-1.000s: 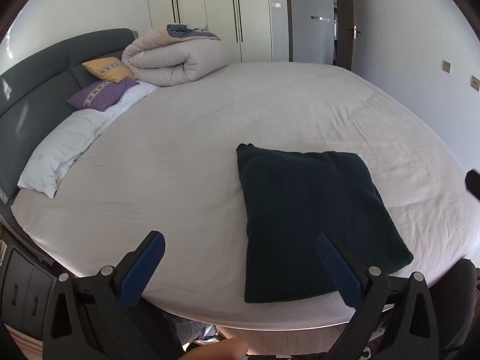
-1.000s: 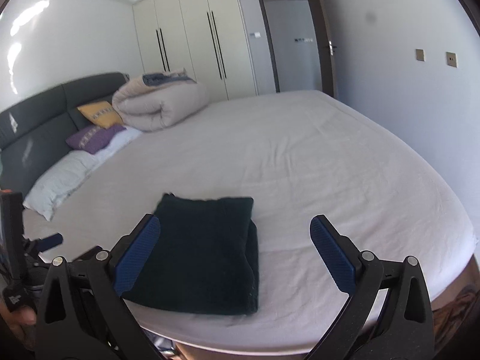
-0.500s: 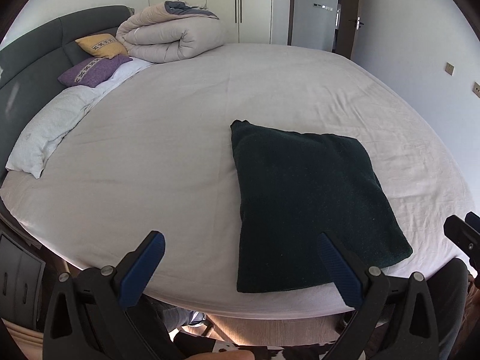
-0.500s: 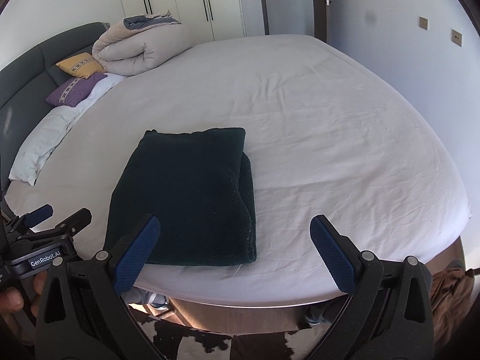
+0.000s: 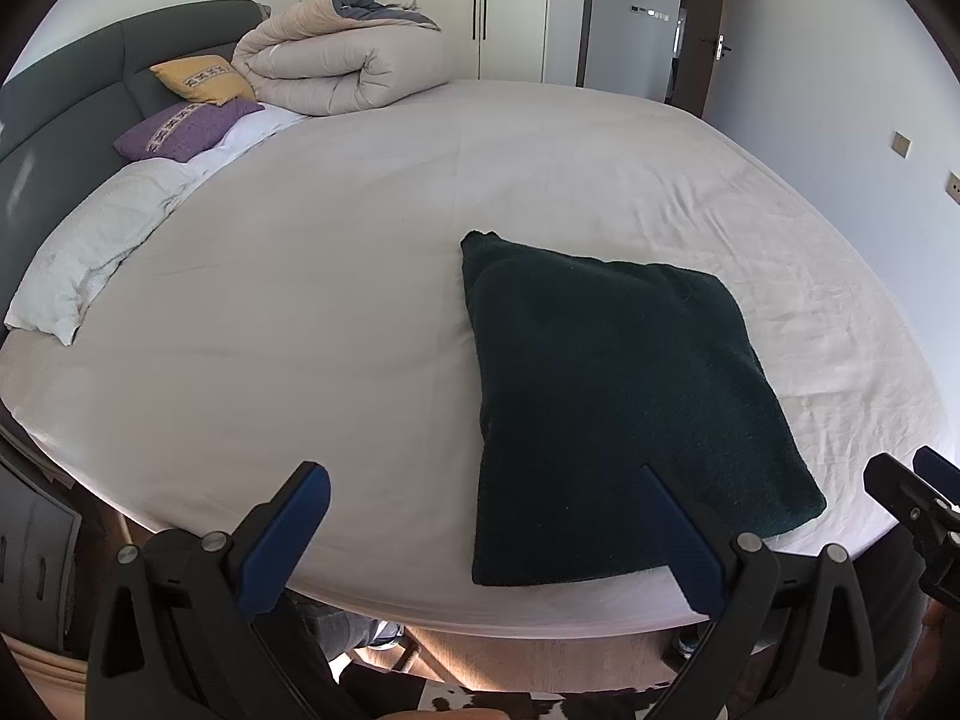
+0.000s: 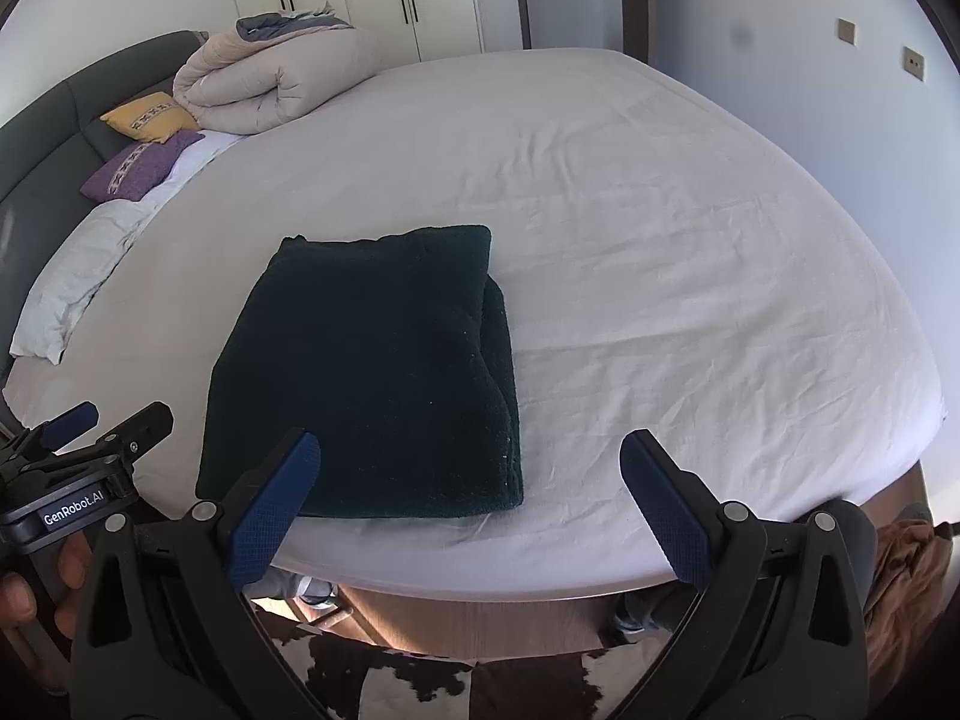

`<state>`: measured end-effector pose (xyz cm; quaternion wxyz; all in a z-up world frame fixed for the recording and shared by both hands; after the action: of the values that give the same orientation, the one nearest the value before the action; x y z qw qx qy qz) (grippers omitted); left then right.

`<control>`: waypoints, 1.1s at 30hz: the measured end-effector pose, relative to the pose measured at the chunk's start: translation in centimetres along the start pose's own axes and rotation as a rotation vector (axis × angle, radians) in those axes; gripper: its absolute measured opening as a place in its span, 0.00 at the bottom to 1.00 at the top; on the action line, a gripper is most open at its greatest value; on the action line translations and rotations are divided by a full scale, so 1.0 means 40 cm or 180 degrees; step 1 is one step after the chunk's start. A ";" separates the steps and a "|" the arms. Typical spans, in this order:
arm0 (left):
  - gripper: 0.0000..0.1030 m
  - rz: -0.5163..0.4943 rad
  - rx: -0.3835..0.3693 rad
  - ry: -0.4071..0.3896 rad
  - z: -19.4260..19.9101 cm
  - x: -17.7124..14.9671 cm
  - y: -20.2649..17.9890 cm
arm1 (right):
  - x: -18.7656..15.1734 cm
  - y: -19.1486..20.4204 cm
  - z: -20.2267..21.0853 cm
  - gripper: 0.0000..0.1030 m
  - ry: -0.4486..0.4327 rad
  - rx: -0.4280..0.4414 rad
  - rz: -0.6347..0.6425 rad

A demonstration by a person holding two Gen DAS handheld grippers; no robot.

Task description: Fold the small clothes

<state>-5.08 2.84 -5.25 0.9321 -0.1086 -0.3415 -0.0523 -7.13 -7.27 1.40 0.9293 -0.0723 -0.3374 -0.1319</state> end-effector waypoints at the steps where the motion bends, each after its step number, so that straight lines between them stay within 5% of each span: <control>1: 1.00 -0.0001 0.0000 0.0000 0.000 0.000 0.000 | 0.000 0.000 -0.002 0.99 0.0005 -0.0001 -0.0002; 33: 1.00 -0.0020 -0.0037 0.0082 -0.022 -0.015 -0.003 | -0.001 0.023 -0.035 0.99 0.0063 0.0014 -0.0048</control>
<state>-4.98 2.54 -6.27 0.9356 -0.1122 -0.3295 -0.0586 -6.05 -6.68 0.27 0.9317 -0.0664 -0.3290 -0.1389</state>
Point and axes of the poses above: each gripper's, at about its wrist camera, not at the fingertips, and z roughly against the way its jaws point, y to its left, x to its top, the point moved 4 cm from there along -z, roughly the way its jaws point, and after that the axes turned 13 degrees about -x, right-handed, at the moved point
